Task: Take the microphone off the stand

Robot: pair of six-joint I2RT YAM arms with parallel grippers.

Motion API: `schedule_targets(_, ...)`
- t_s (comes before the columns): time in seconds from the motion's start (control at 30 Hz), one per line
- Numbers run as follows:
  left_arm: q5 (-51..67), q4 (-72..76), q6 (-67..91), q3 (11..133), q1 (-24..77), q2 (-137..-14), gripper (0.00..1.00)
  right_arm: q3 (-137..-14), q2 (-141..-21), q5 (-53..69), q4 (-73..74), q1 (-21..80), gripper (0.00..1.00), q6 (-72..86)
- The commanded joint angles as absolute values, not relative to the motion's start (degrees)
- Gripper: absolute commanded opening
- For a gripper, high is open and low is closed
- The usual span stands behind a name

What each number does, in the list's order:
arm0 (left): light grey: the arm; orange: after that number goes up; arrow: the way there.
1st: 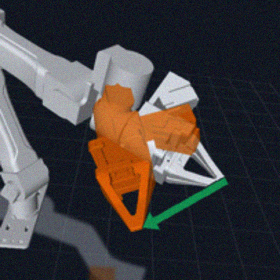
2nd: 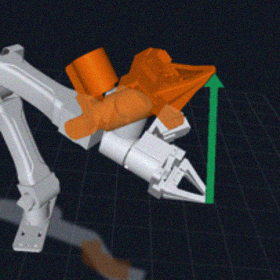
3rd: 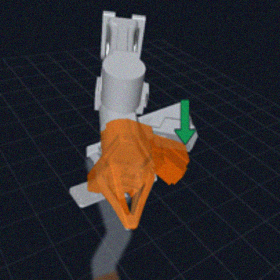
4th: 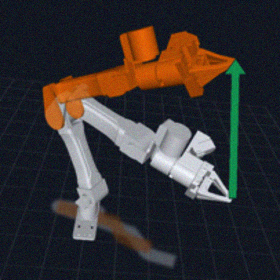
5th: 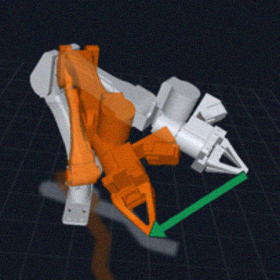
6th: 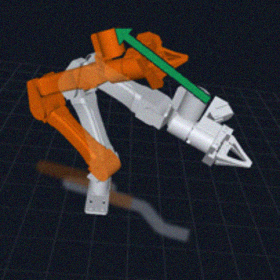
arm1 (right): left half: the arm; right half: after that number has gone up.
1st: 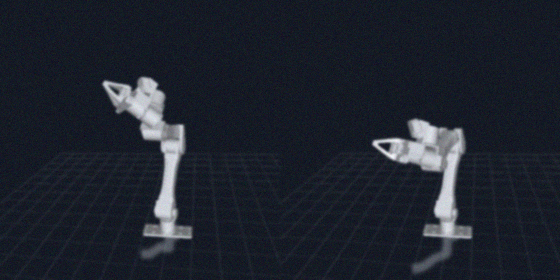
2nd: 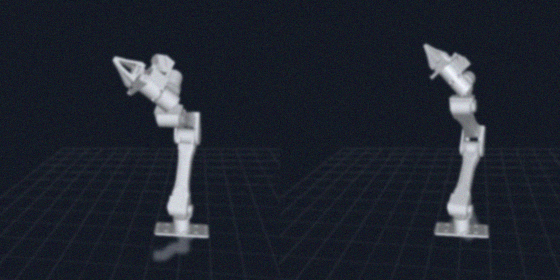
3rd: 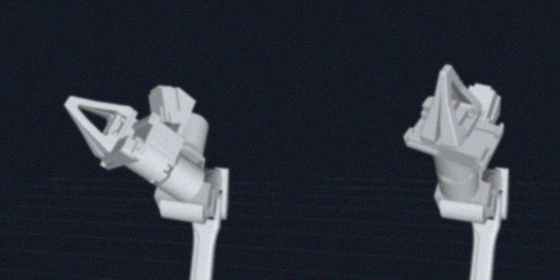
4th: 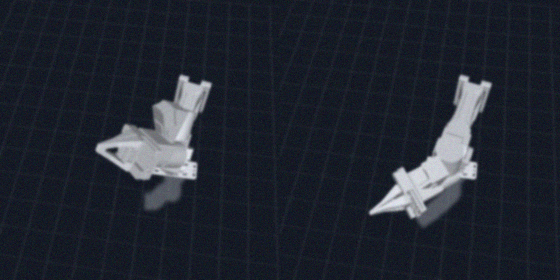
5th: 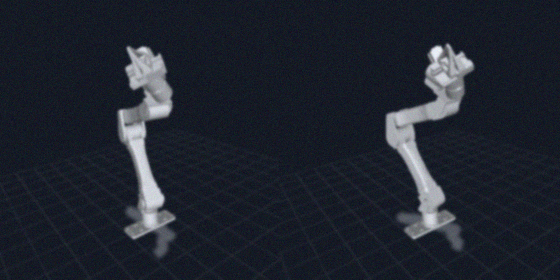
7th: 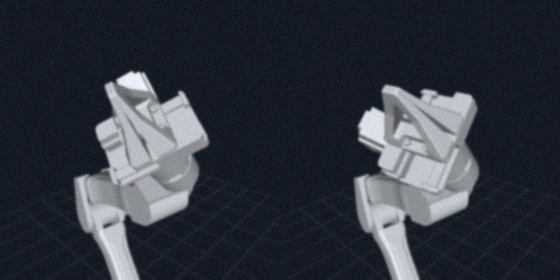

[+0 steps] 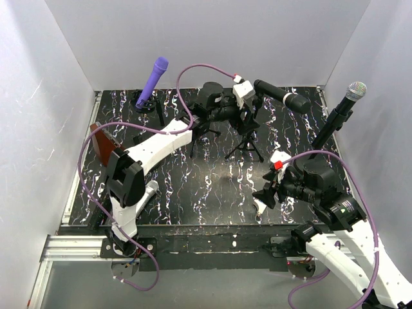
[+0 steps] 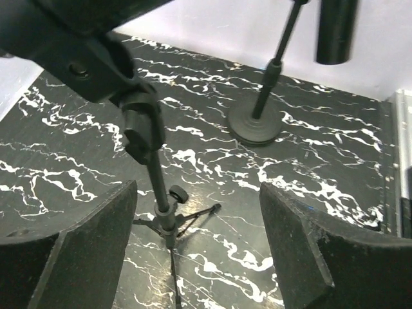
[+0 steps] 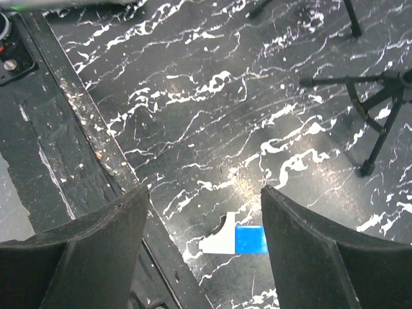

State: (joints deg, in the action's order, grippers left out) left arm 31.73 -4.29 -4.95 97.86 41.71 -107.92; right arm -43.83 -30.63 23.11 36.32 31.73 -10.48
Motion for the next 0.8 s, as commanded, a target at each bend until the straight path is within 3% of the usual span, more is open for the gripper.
schedule_targets(0.0,25.2,-2.4,-4.1,103.3,42.7,-108.5,0.73,-42.8,-29.2,21.9,38.1,30.3,0.77,-9.6)
schedule_targets(0.17,22.2,-1.7,-3.8,104.0,43.4,-109.1,0.69,-42.0,-28.4,20.9,37.5,29.4,0.78,-9.6)
schedule_targets(0.4,20.6,-0.6,-3.7,104.0,43.6,-108.3,0.54,-41.9,-28.6,18.7,35.3,28.6,0.78,-9.3)
schedule_targets(0.6,18.9,-0.5,-4.0,103.3,43.5,-107.8,0.41,-47.7,-30.1,4.7,23.8,27.2,0.82,-7.2)
schedule_targets(0.77,19.1,-0.9,-4.0,103.2,43.5,-108.3,0.23,-54.4,-33.1,-4.4,12.9,26.9,0.87,-9.7)
